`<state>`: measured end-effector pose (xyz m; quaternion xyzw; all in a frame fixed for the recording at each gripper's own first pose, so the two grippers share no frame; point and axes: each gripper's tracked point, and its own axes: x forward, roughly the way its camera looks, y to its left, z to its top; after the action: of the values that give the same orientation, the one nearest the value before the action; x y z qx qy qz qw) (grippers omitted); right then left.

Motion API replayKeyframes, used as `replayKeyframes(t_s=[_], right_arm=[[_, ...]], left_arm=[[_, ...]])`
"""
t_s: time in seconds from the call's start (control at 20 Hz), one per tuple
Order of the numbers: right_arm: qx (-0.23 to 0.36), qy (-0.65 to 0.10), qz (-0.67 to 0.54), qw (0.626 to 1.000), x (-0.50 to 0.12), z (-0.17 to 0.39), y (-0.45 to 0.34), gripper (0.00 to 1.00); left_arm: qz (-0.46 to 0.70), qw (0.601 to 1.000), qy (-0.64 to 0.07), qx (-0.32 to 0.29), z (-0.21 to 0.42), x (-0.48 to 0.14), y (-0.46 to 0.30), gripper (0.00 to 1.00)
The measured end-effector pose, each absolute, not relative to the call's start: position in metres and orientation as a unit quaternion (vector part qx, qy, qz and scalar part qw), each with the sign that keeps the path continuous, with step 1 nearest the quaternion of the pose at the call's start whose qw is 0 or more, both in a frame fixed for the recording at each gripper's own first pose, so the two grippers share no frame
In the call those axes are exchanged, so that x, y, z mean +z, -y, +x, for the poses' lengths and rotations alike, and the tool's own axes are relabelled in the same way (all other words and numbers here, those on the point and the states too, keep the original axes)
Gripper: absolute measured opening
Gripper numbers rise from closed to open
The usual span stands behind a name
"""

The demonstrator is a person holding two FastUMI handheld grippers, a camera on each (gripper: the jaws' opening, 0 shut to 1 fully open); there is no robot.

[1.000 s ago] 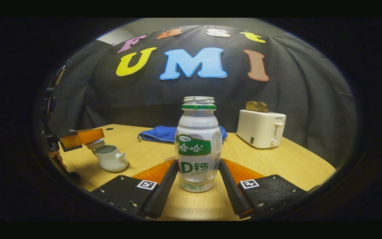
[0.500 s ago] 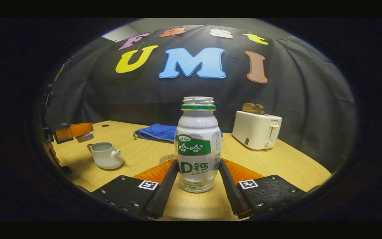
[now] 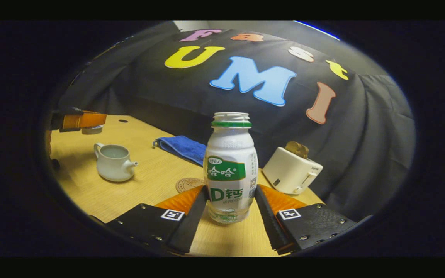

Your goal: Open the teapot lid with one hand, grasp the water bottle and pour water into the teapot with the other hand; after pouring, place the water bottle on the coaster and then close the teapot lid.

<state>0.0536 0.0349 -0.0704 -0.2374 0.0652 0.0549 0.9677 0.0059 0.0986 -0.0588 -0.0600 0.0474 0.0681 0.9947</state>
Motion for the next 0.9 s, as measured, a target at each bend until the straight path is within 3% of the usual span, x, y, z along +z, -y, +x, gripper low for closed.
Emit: replayKeyframes(t_s=[0.35,0.9], right_arm=[[0.038,-0.024,-0.408,0.912,-0.052,0.071,-0.047,0.74],[0.038,0.035,-0.575,0.817,-0.043,0.083,-0.073,0.74]], left_arm=[[-0.071,0.993,-0.049,0.079,0.005,-0.061,-0.11,0.11],[-0.074,0.992,-0.055,0.087,0.004,-0.063,-0.118,0.11]])
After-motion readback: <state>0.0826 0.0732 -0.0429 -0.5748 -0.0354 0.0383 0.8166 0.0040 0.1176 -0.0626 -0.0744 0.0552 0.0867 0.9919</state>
